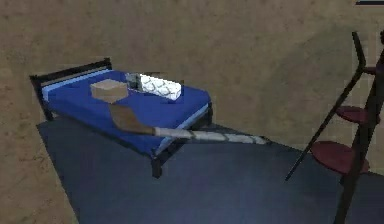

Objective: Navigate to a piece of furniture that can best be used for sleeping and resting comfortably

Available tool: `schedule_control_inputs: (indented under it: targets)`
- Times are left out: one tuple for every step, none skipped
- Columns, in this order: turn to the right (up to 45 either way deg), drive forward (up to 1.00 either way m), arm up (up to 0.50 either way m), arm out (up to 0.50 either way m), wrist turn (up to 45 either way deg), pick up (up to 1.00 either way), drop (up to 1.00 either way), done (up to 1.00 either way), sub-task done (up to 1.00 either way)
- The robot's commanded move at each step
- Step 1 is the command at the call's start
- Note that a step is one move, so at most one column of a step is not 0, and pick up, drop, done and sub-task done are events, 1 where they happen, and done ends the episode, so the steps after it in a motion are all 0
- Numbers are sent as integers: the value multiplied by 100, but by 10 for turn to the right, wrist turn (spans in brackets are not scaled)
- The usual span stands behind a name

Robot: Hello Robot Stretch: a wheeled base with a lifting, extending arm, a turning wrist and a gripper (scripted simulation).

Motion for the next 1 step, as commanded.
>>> schedule_control_inputs:
  targets:
    - [0,60,0,0,0,0,0,0,0]
